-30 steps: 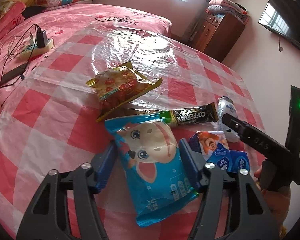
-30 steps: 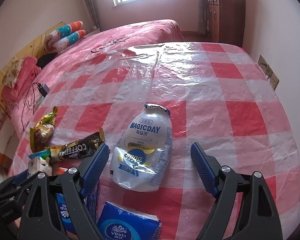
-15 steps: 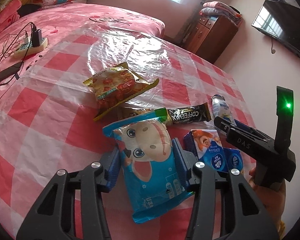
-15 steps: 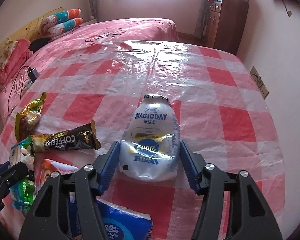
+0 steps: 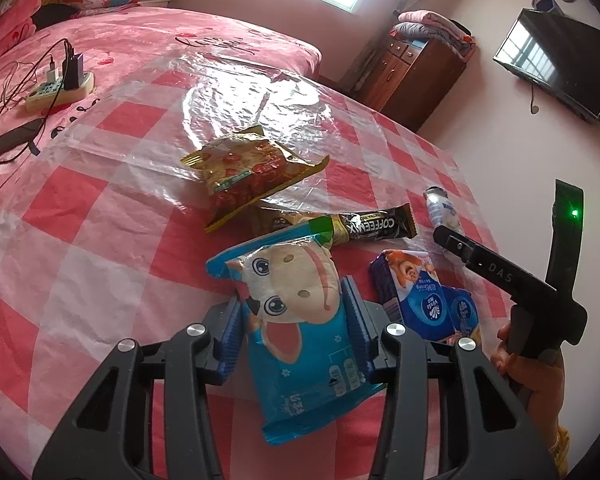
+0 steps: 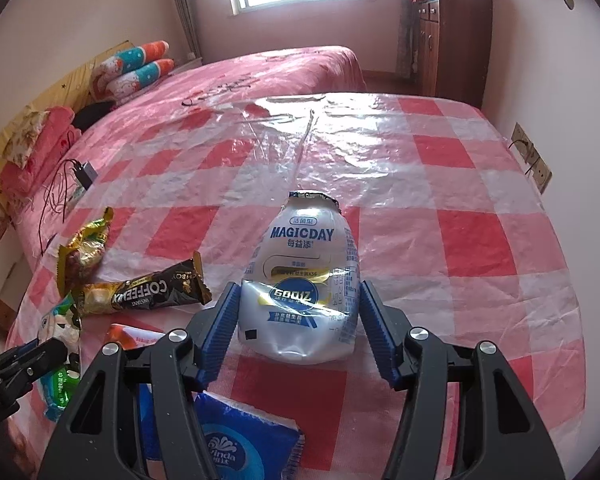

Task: Collect trash
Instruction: 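Lift the blue bag and the bottle and carry them to the orange bucket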

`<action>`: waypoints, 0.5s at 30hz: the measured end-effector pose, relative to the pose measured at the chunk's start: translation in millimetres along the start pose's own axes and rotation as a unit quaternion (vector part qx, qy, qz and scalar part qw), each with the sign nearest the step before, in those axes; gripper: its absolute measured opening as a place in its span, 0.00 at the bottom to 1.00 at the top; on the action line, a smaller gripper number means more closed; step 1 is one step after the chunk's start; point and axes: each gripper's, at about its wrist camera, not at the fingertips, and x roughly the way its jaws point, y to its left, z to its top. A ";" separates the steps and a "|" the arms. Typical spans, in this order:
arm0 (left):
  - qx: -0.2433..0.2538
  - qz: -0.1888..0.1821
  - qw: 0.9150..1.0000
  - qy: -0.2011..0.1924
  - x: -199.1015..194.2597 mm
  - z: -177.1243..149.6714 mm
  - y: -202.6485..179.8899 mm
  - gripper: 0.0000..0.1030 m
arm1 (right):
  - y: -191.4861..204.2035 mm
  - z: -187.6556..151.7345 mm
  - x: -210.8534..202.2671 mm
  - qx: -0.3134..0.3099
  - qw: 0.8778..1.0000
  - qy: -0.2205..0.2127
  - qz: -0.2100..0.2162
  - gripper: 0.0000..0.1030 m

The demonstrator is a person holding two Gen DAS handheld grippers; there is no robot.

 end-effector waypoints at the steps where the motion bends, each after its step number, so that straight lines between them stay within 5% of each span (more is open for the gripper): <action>1: 0.000 -0.001 1.000 -0.001 -1.4 -0.2 1.7 0.45 | -0.6 -0.9 -1.3 0.002 1.000 -0.003 0.001 0.59; 15: -0.015 0.000 1.000 -0.023 -25.5 2.0 31.2 0.45 | -2.1 -2.4 -20.6 0.045 0.998 -0.027 0.035 0.59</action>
